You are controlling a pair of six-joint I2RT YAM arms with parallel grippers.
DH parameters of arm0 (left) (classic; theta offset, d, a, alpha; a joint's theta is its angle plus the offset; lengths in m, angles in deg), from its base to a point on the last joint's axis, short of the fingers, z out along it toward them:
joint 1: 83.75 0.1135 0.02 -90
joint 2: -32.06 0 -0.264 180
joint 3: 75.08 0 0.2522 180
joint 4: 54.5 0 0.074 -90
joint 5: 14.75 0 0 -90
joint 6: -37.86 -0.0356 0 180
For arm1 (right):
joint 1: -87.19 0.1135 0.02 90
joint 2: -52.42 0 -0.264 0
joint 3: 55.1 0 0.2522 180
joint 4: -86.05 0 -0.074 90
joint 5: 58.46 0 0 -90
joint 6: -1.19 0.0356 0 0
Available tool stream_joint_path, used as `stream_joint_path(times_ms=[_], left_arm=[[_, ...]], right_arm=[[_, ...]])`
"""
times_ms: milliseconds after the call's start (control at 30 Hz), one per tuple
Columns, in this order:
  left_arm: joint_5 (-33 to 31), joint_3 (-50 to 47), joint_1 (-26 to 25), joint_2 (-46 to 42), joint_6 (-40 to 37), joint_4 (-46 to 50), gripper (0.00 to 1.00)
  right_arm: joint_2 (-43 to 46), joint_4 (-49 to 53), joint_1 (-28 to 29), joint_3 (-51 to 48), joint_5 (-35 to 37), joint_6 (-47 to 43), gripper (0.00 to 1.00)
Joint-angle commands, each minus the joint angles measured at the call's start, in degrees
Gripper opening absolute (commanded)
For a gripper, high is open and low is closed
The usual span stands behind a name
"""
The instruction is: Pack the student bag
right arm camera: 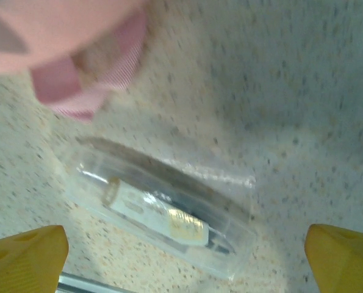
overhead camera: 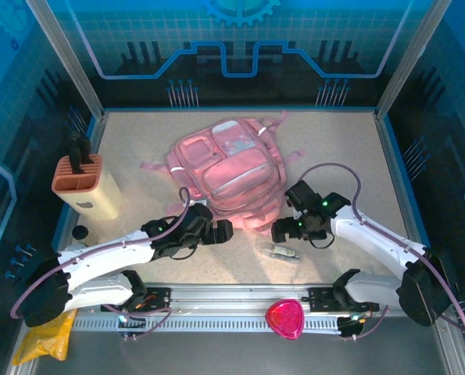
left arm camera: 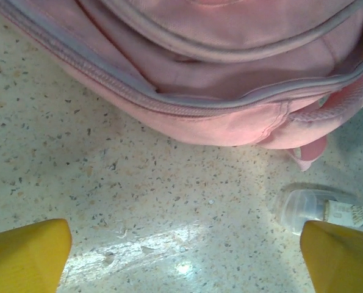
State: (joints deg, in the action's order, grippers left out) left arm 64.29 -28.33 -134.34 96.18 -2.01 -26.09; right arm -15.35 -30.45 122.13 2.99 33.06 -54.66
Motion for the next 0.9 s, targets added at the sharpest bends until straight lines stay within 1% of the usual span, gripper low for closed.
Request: stream_joint_path(times_ms=[0, 67, 167, 333, 433, 533, 633, 733, 800, 867], left_arm=[[-2.4, -0.9, -0.8, -1.0, 3.0, -2.2, 0.99], [-2.9, -1.4, -0.8, -1.1, 3.5, -1.7, 0.99], [-3.8, -2.4, -0.8, -1.5, 4.8, -1.7, 0.99], [-4.6, -3.5, -0.8, -2.6, 6.4, -1.8, 0.99], [-7.0, -3.2, -0.8, -3.6, 6.8, 1.2, 0.99], [-10.2, -2.7, -0.7, -5.1, 7.6, 5.5, 0.99], [-12.0, -2.8, -0.4, -7.0, 8.1, 8.5, 0.99], [-13.0, -3.4, 0.5, -9.7, 9.3, 11.1, 0.99], [-13.1, -4.4, 0.8, -11.8, 9.6, 11.0, 0.99], [-12.7, -5.2, 1.2, -13.4, 9.7, 10.7, 0.99]], right_arm=[[1.1, 2.3, 1.7, -3.2, -0.7, 4.7, 1.0], [1.9, 1.0, 2.6, -5.4, -1.7, 6.1, 1.0], [2.7, -3.3, 3.0, -9.0, -6.4, 7.3, 1.0], [2.0, -7.8, 5.1, -11.3, -10.5, 8.5, 1.0], [2.0, -10.5, 6.9, -11.5, -11.5, 8.8, 0.94], [2.0, -14.0, 9.7, -11.4, -12.5, 10.0, 0.88], [0.9, -18.7, 13.9, -10.8, -13.0, 11.9, 0.85], [-2.0, -22.5, 18.9, -8.6, -13.5, 12.8, 0.85], [-3.4, -22.5, 21.4, -6.6, -12.7, 12.1, 0.85], [-3.6, -21.0, 22.5, -5.4, -11.6, 10.3, 0.87]])
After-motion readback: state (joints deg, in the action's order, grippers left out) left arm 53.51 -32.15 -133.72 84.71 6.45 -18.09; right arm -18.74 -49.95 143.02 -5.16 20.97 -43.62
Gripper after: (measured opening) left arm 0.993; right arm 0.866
